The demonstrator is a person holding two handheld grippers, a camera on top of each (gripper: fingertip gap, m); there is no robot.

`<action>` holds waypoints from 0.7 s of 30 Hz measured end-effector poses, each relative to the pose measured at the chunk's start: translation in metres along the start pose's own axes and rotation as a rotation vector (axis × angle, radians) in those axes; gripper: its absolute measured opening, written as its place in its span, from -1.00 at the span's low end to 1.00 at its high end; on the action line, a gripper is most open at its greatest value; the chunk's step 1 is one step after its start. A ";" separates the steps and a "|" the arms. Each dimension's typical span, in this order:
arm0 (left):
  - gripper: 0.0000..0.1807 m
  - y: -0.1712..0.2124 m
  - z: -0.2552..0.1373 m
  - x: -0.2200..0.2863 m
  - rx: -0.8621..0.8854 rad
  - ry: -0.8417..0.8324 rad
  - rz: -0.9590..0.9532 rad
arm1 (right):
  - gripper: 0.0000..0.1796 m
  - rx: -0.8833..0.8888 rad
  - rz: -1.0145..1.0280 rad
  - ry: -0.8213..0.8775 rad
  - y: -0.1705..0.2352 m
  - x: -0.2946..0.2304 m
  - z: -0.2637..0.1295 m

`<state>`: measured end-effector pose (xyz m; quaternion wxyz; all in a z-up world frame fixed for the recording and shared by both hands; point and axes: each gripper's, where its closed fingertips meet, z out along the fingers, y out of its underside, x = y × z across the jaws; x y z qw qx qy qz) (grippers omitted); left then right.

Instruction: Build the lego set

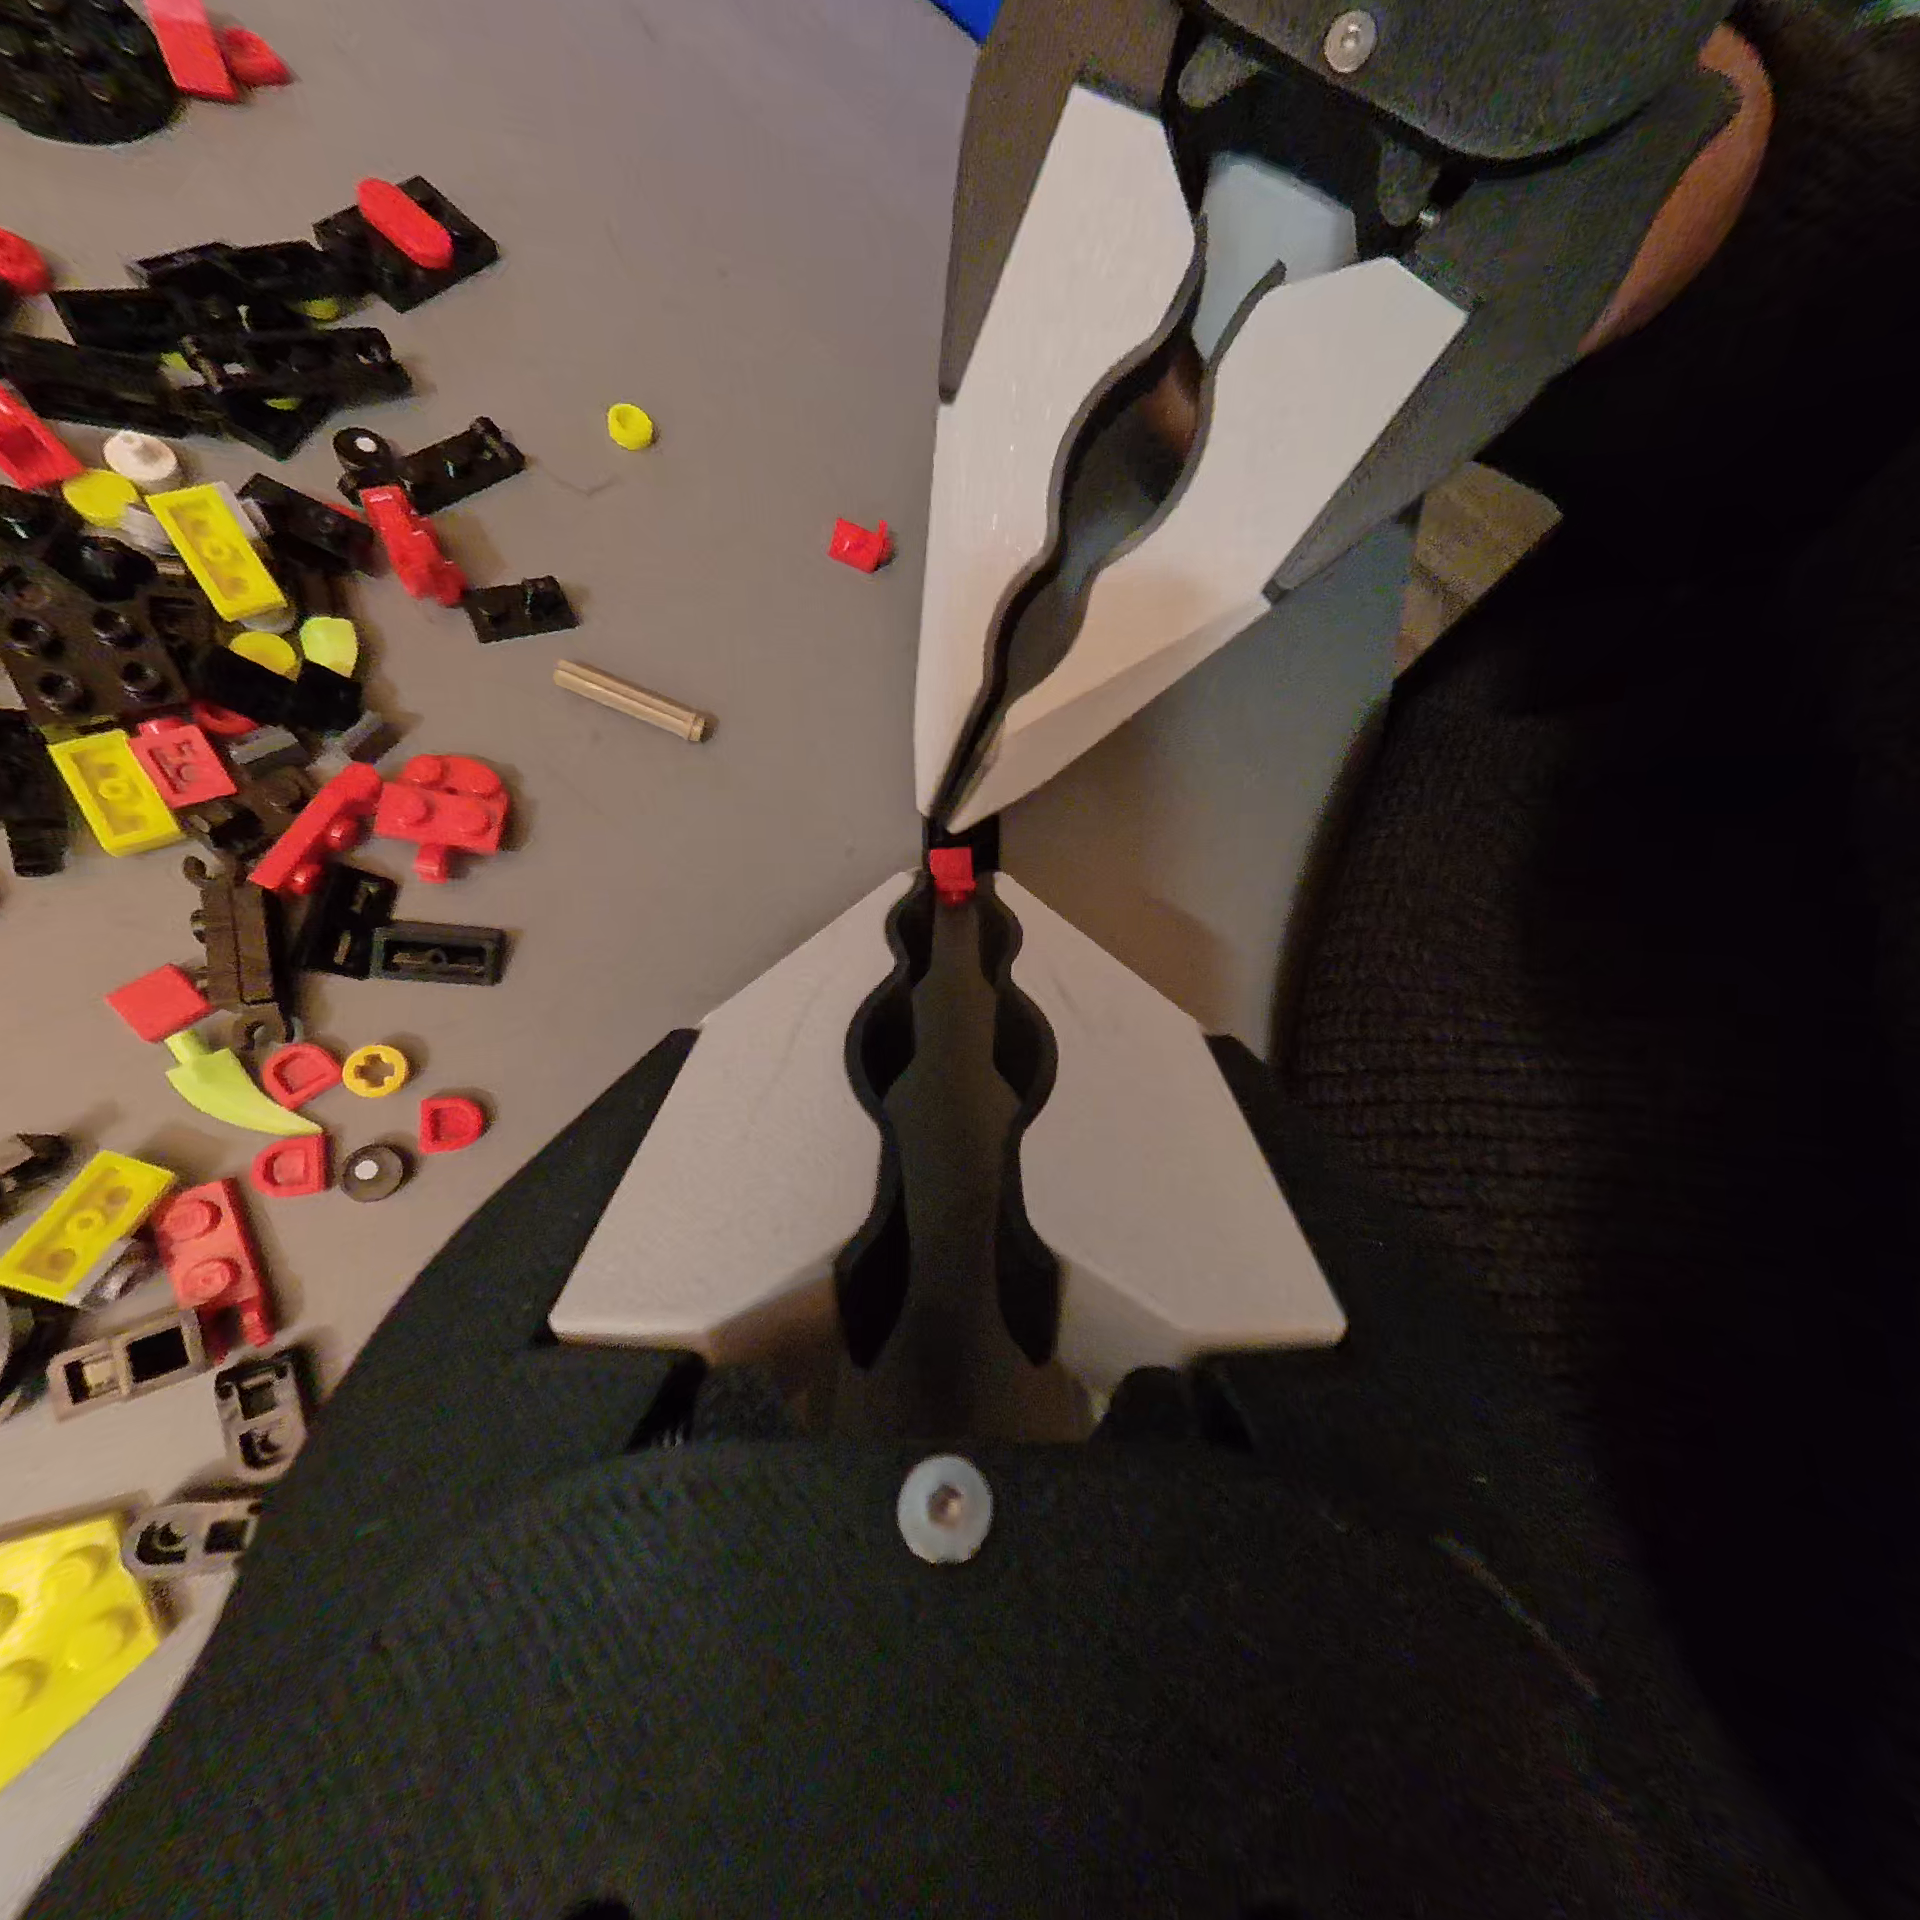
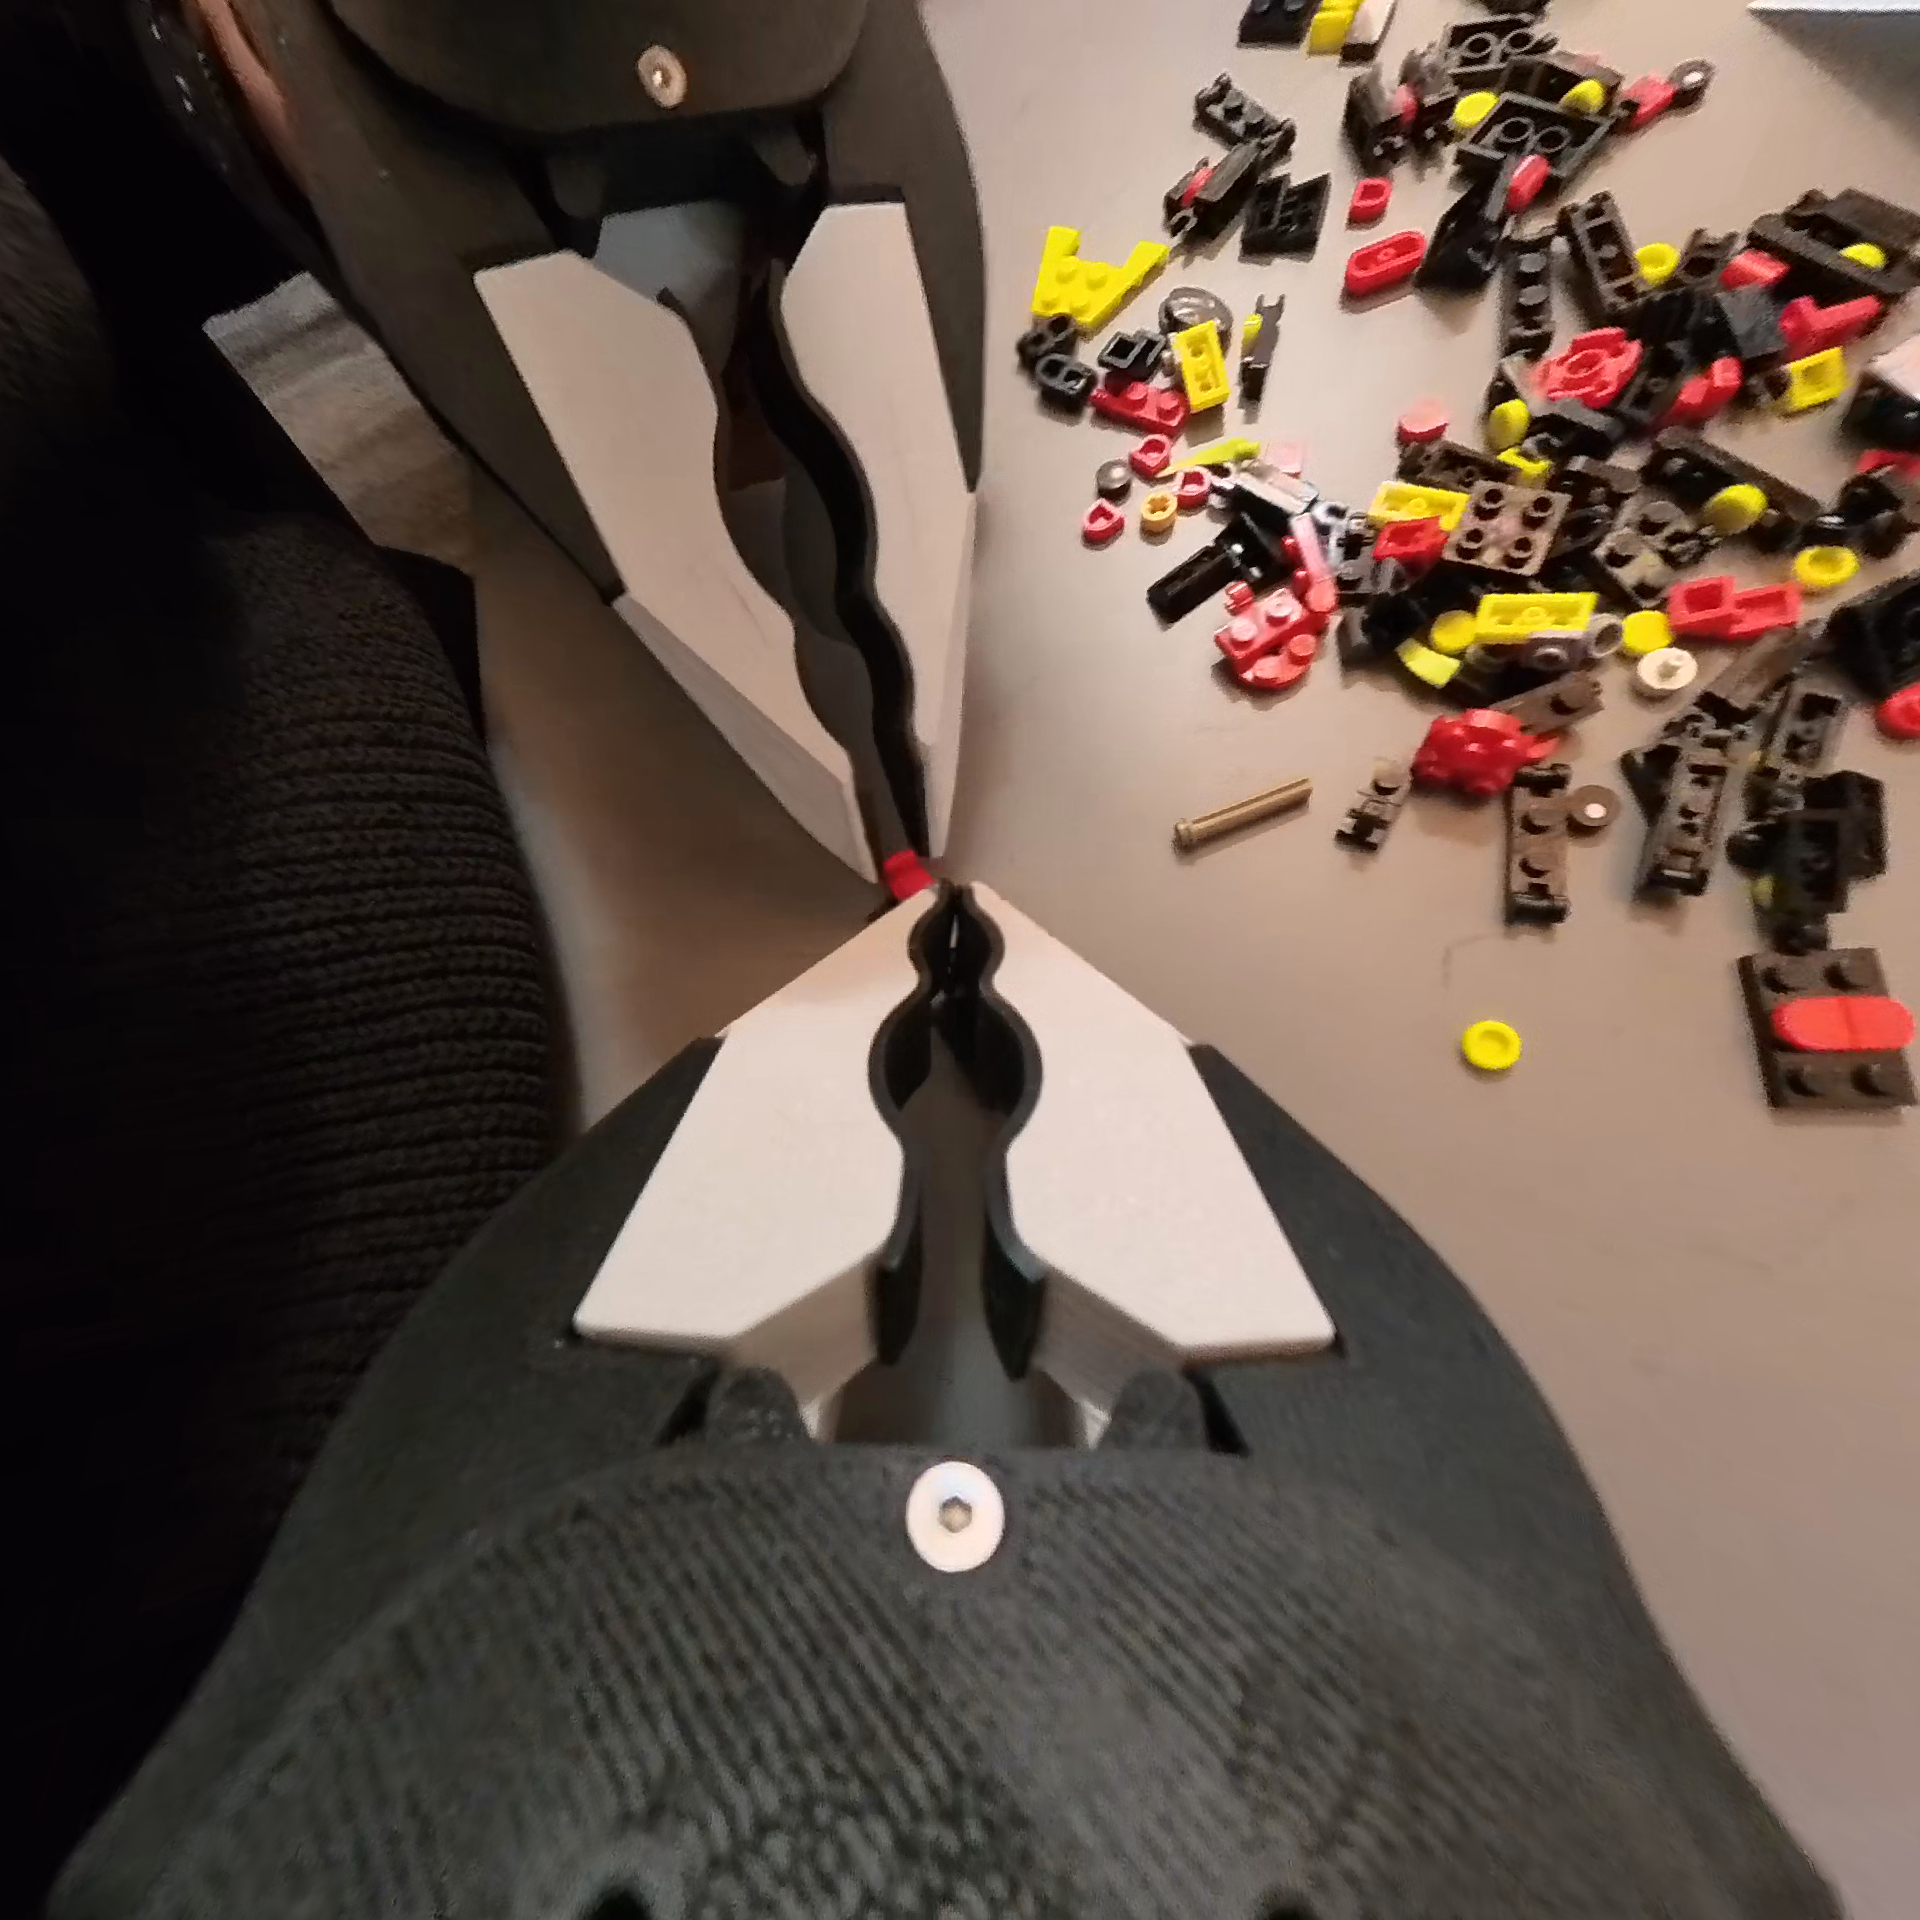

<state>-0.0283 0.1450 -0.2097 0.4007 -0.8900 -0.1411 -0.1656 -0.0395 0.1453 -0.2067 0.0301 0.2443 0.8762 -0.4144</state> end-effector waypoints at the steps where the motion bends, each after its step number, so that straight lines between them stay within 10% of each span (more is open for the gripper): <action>1: -0.94 0.000 0.000 0.001 0.000 0.005 0.002 | -1.00 0.011 0.013 -0.002 -0.001 0.002 -0.002; 21: -0.95 -0.010 -0.002 0.007 0.056 -0.108 0.009 | -1.00 0.178 0.197 -0.029 -0.016 0.023 -0.021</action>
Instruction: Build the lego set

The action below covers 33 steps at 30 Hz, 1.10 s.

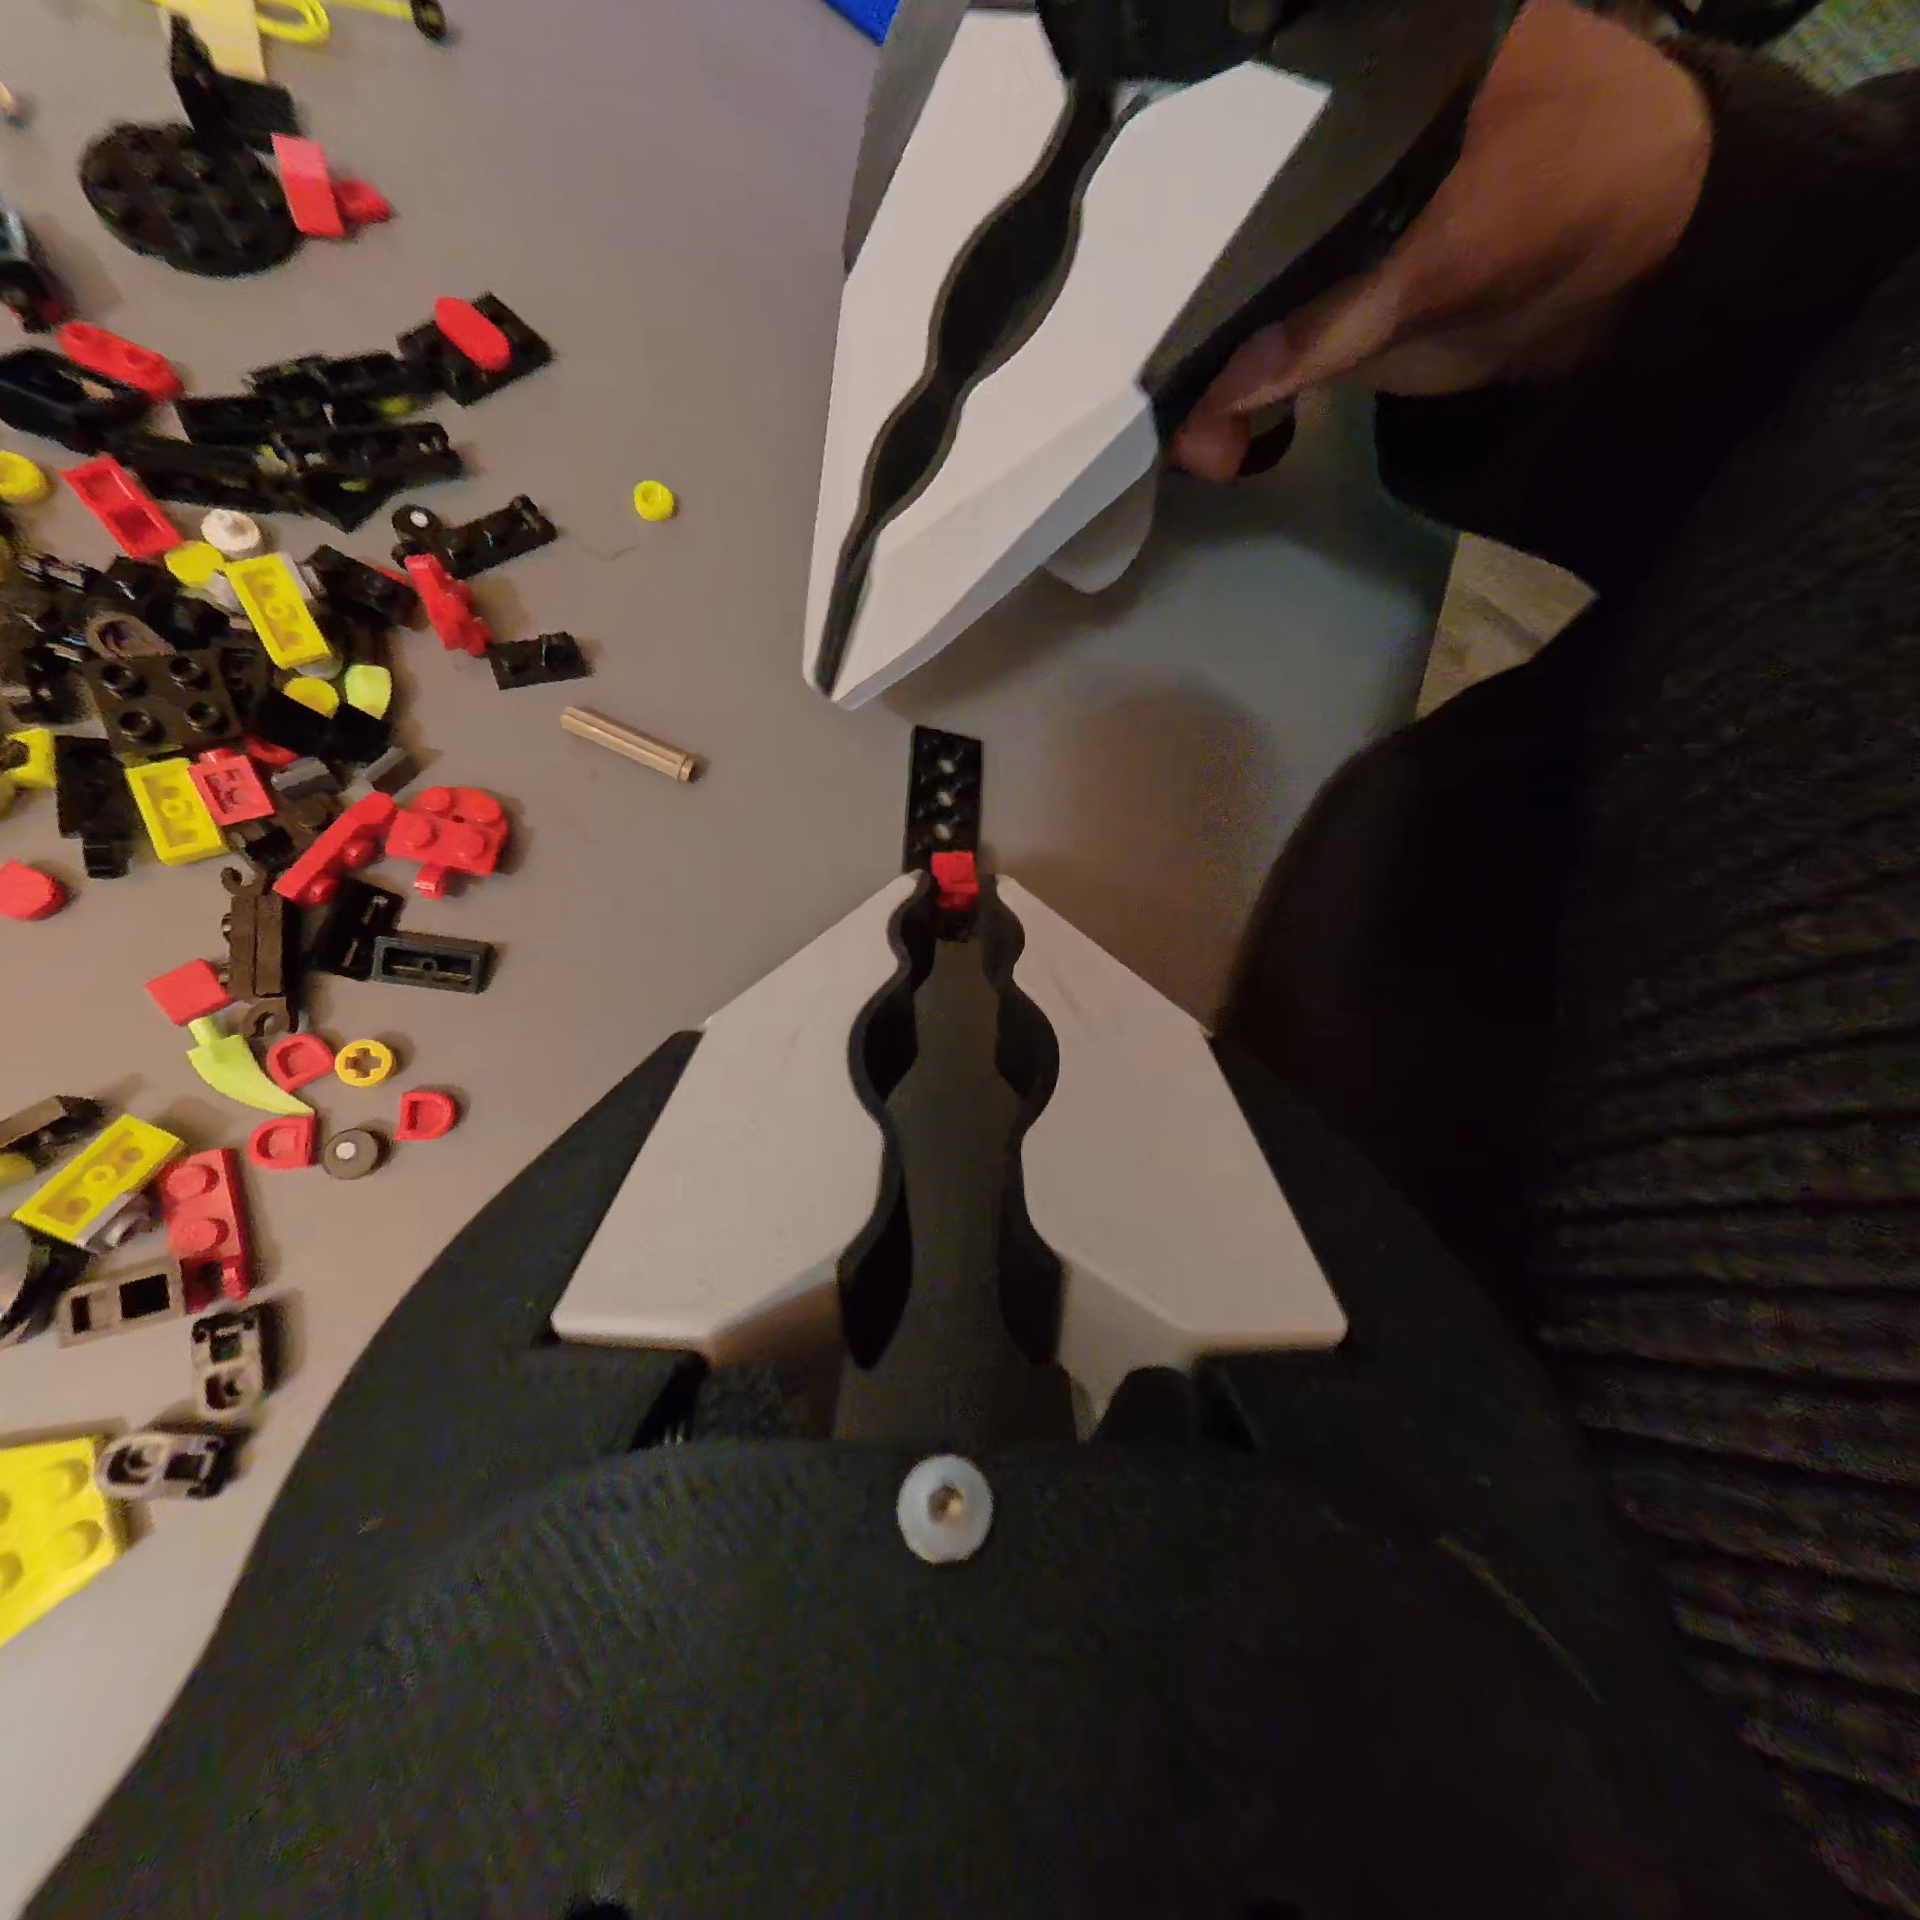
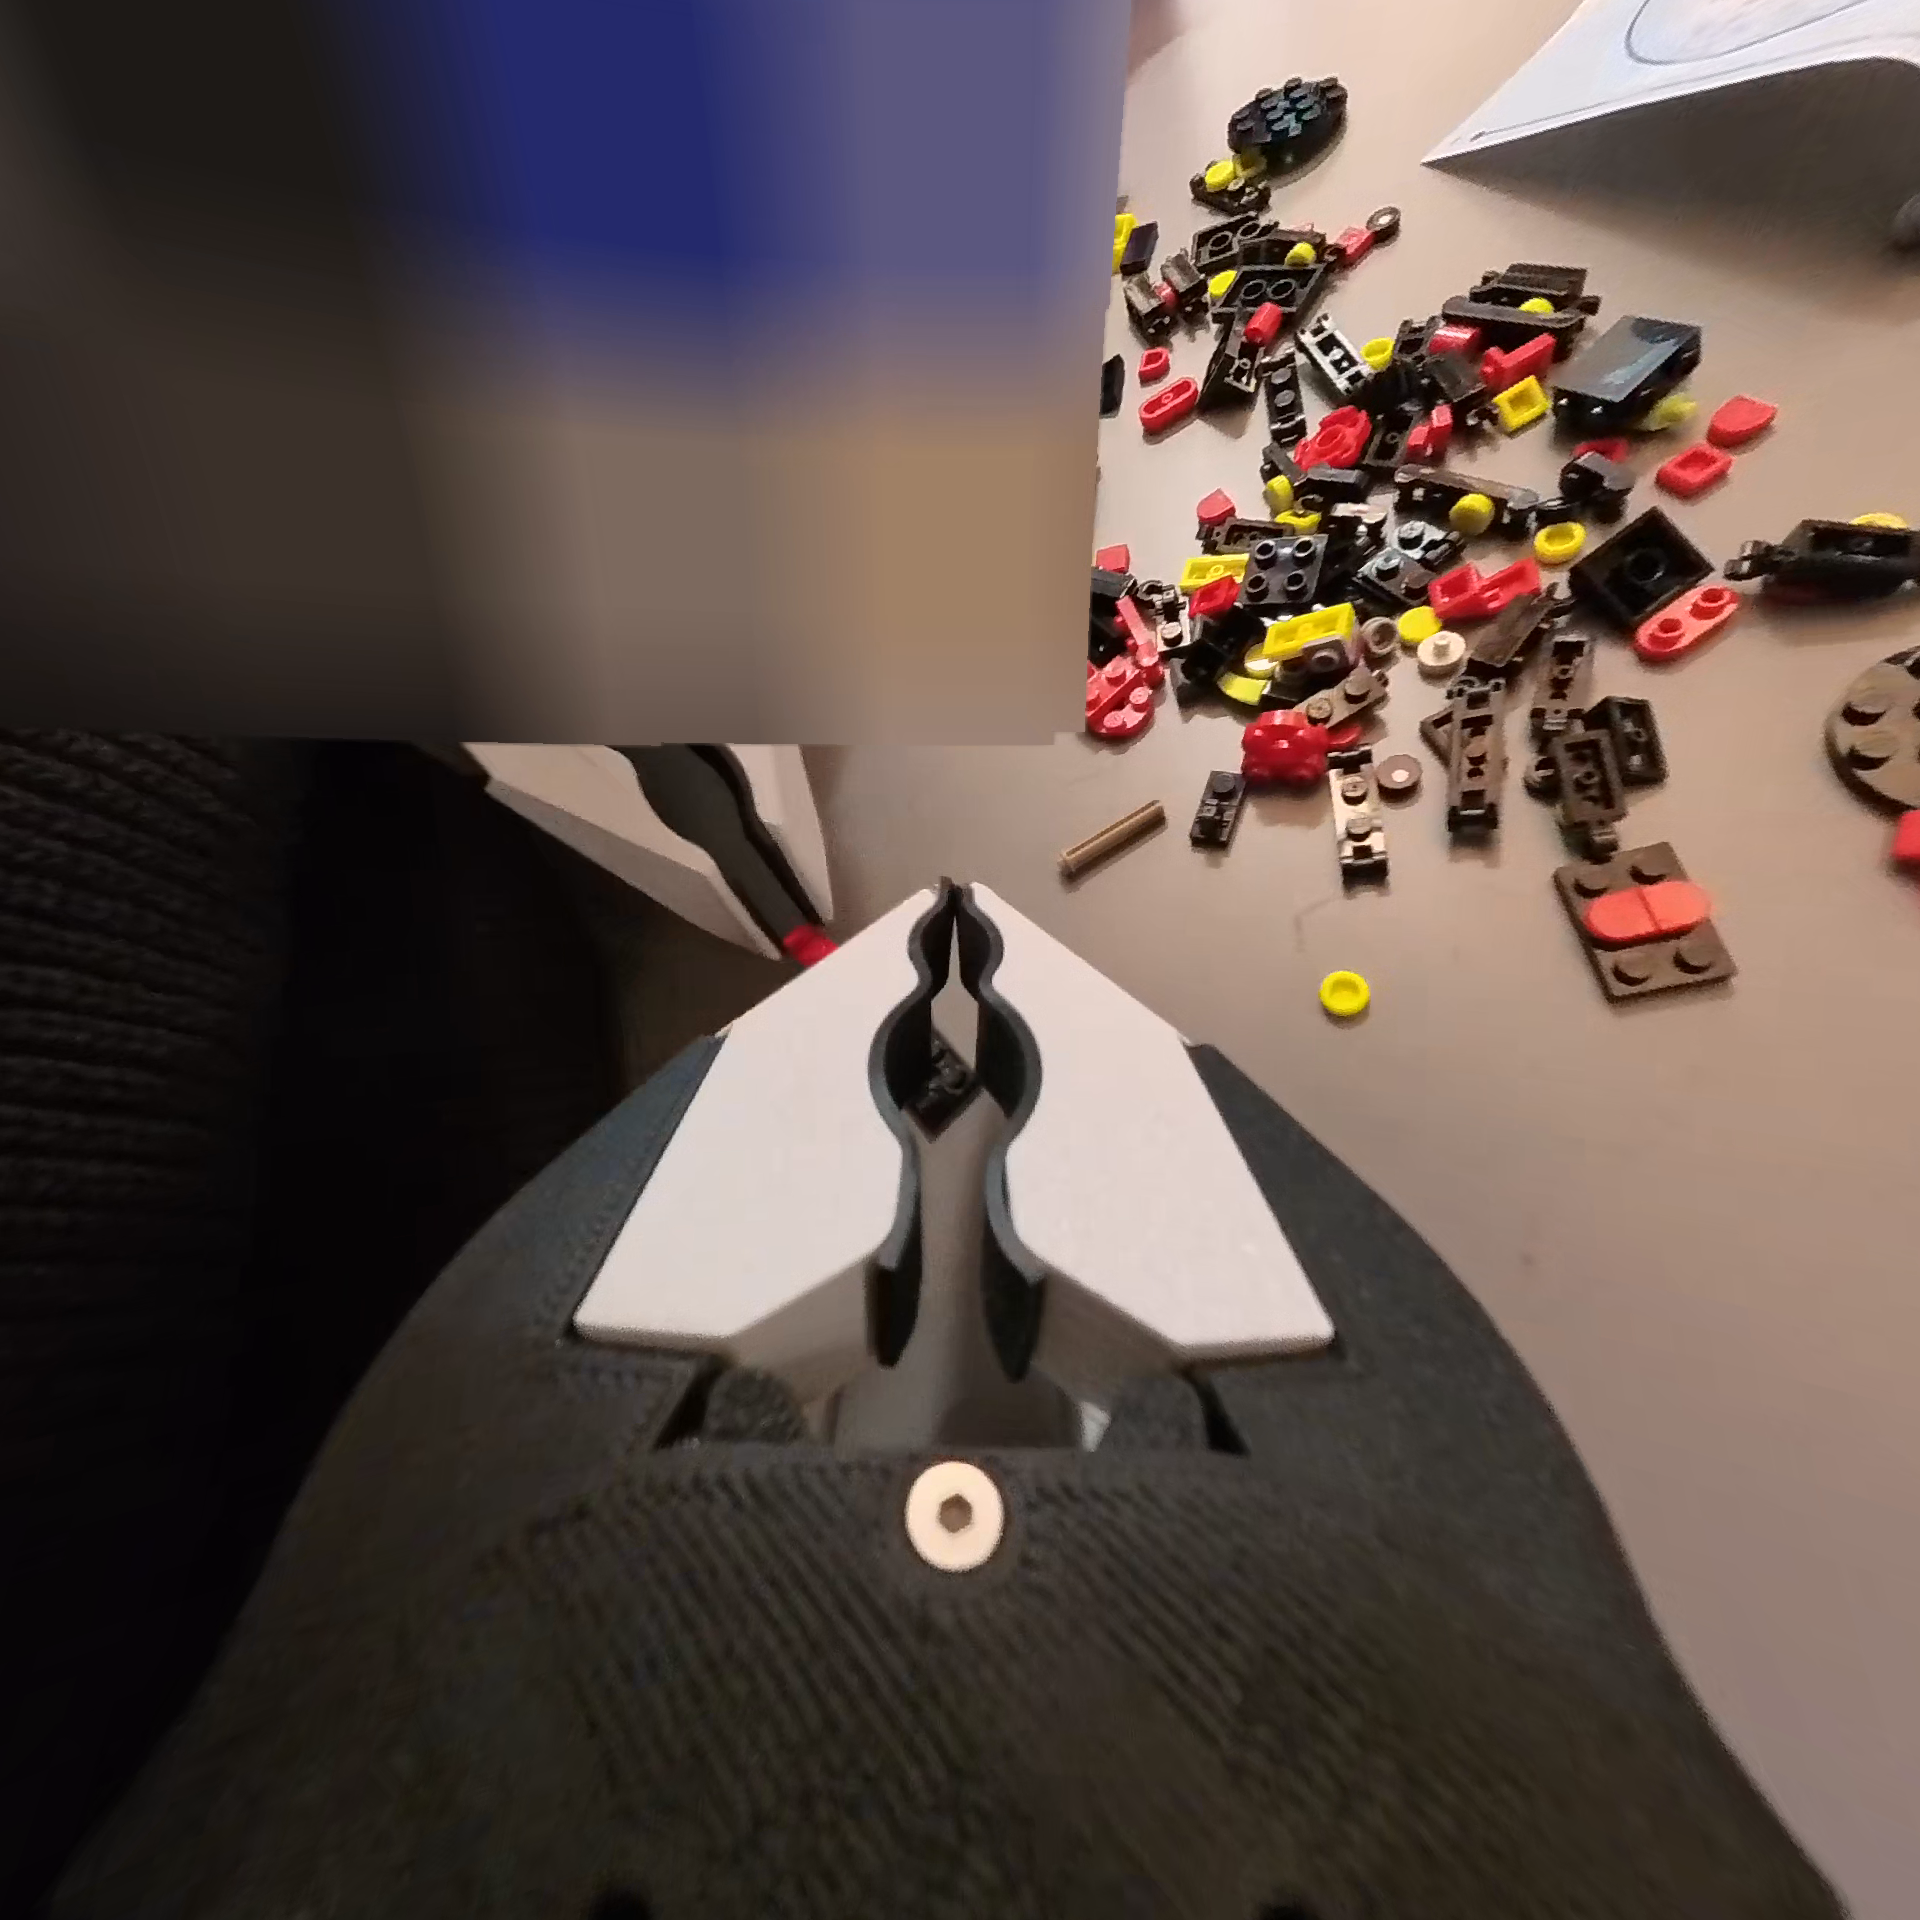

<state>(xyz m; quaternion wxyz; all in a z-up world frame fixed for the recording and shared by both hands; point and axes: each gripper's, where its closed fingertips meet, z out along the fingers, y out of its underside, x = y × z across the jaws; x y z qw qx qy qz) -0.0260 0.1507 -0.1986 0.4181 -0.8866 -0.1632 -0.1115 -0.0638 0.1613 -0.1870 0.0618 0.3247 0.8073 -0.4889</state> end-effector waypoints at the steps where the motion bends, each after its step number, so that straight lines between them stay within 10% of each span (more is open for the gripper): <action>1: -0.95 -0.001 -0.001 0.000 0.012 -0.023 0.008 | -1.00 -0.001 0.003 0.000 0.000 0.001 0.000; 33: -0.95 0.010 0.004 -0.005 -0.026 -0.046 0.027 | -1.00 -0.023 0.048 -0.065 0.006 -0.006 0.005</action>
